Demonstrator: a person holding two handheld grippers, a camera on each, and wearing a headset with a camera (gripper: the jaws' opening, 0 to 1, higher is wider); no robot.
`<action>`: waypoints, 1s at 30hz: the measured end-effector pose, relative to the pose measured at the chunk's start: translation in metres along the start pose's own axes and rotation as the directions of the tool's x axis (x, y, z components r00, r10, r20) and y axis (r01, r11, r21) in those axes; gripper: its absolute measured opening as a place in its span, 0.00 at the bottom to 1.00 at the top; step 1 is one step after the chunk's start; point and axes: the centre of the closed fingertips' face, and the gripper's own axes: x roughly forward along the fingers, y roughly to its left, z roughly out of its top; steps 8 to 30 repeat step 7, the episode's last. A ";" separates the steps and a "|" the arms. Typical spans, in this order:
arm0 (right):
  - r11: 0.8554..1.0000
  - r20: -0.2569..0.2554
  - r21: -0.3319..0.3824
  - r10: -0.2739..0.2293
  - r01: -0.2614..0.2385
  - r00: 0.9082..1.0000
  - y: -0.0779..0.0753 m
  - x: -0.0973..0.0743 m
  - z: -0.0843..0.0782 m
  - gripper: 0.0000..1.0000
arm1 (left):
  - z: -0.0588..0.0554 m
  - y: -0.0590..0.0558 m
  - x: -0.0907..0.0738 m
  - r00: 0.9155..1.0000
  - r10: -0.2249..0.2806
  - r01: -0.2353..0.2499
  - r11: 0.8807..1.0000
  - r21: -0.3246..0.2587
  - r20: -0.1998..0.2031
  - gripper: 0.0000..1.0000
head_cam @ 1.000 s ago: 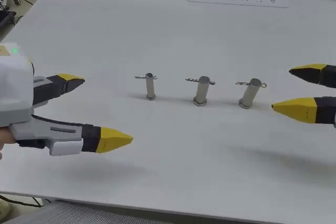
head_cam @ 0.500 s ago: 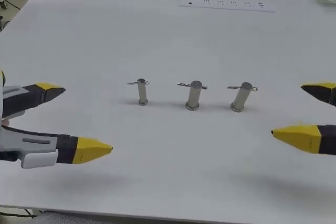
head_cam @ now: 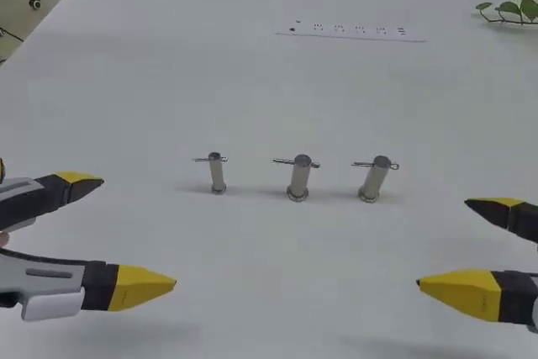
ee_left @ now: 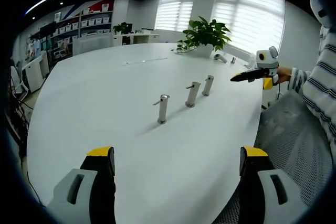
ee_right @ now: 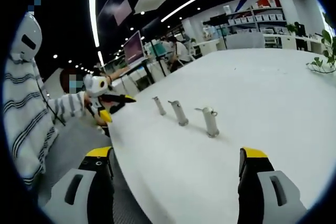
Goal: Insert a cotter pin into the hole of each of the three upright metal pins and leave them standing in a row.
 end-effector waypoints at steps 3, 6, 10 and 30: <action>1.000 -0.015 0.007 0.006 -0.005 1.000 0.001 0.001 -0.004 1.00 | -0.002 -0.002 0.001 1.000 -0.005 0.005 1.000 -0.001 -0.005 0.99; 1.000 -0.053 -0.009 0.007 -0.008 0.999 0.002 0.002 -0.010 1.00 | -0.003 -0.005 0.001 1.000 -0.012 0.012 1.000 -0.002 -0.005 0.99; 1.000 -0.061 -0.013 0.008 -0.009 0.998 0.003 0.002 -0.011 1.00 | -0.003 -0.006 0.001 1.000 -0.013 0.013 1.000 -0.002 -0.005 0.99; 1.000 -0.061 -0.013 0.008 -0.009 0.998 0.003 0.002 -0.011 1.00 | -0.003 -0.006 0.001 1.000 -0.013 0.013 1.000 -0.002 -0.005 0.99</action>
